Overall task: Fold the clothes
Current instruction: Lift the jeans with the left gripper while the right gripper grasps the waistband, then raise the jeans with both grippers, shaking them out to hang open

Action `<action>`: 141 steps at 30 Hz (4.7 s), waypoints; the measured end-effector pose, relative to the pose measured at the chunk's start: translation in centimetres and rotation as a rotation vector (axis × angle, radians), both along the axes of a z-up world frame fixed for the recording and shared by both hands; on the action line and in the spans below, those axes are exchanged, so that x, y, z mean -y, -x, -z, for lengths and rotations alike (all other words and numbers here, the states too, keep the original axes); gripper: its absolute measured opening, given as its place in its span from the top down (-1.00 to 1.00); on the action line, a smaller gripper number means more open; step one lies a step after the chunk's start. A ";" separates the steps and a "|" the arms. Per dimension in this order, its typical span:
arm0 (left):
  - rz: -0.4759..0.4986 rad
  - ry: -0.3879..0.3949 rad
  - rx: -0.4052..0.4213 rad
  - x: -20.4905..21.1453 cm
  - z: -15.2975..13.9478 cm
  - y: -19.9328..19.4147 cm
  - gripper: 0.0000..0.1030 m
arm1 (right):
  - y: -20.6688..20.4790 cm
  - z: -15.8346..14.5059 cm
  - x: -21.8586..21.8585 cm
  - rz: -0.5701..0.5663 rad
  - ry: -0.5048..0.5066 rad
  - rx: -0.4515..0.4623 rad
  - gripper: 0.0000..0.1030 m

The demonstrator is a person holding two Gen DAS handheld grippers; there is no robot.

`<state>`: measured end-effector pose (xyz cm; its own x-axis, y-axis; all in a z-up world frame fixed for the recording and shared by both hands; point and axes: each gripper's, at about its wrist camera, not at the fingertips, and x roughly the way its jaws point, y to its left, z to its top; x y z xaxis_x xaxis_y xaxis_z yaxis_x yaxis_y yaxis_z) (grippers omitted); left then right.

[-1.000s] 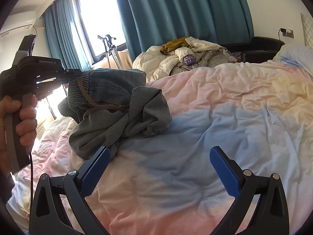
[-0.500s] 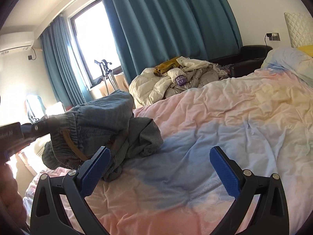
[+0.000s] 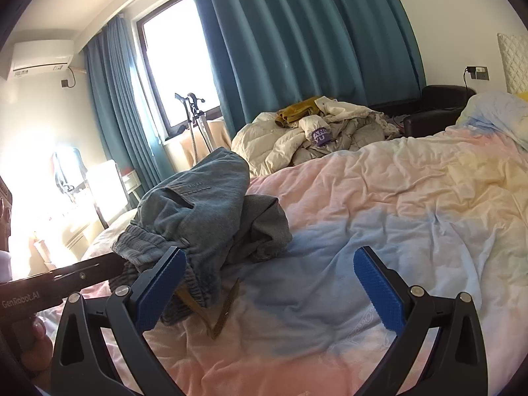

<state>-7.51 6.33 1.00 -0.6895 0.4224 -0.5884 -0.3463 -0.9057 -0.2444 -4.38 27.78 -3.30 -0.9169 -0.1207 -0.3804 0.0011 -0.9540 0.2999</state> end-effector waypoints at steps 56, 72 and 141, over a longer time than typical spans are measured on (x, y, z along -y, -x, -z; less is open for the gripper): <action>-0.248 -0.018 0.028 7.8 2.4 -0.6 0.12 | 1.9 0.3 12.7 -0.308 -0.416 -0.077 -0.25; -0.282 -0.080 0.118 9.0 4.0 0.8 0.09 | 5.3 1.9 11.7 -0.170 -0.467 0.020 0.77; -0.071 -0.259 0.240 5.3 9.5 9.2 0.45 | 7.1 4.2 -7.3 0.081 0.423 0.082 0.74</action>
